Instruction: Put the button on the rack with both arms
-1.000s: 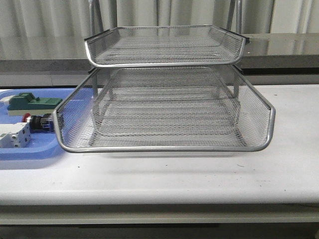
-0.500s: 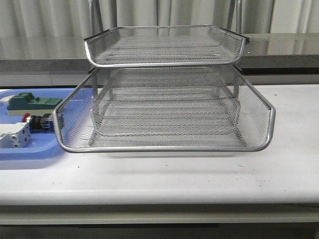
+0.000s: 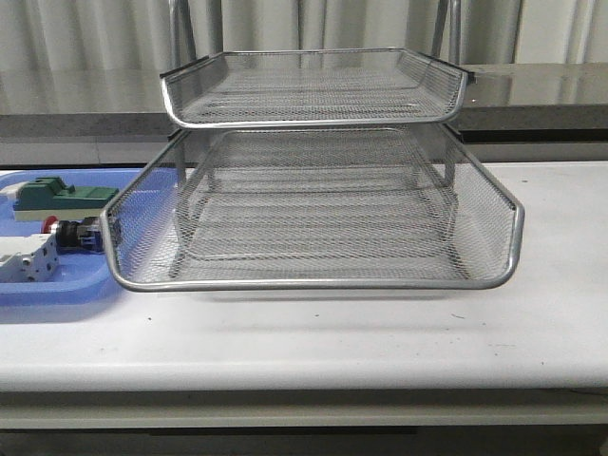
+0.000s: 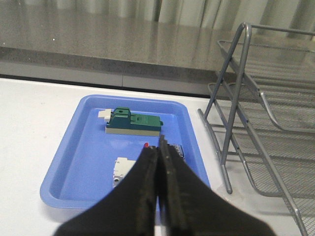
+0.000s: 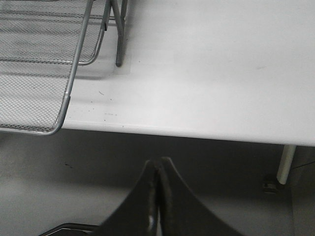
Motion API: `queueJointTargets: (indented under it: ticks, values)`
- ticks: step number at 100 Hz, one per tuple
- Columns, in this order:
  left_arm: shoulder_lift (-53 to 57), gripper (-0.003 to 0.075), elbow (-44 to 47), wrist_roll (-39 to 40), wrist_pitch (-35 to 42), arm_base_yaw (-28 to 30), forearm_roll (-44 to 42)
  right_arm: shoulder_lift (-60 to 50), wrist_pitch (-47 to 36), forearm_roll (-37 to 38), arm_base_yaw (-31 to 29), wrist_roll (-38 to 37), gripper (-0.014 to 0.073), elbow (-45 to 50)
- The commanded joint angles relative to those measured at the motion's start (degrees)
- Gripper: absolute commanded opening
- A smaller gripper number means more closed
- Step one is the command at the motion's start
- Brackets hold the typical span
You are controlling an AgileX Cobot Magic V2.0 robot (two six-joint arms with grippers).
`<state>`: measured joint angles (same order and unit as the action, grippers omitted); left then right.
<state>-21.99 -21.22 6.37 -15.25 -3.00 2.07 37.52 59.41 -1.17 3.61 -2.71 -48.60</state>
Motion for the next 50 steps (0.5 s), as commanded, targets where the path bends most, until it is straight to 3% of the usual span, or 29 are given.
queueJointTargets:
  ticks: [1, 50]
  values:
    - [-8.09, -0.0020, -8.58, 0.22, -0.85, 0.20, -1.21, 0.01, -2.90, 0.38, -0.08, 0.16, -0.0071, -1.94]
    - [-51.03, -0.0020, -43.57, -7.14, -25.67, 0.07, -2.07, 0.01, -2.90, 0.38, -0.08, 0.16, -0.0071, -1.94]
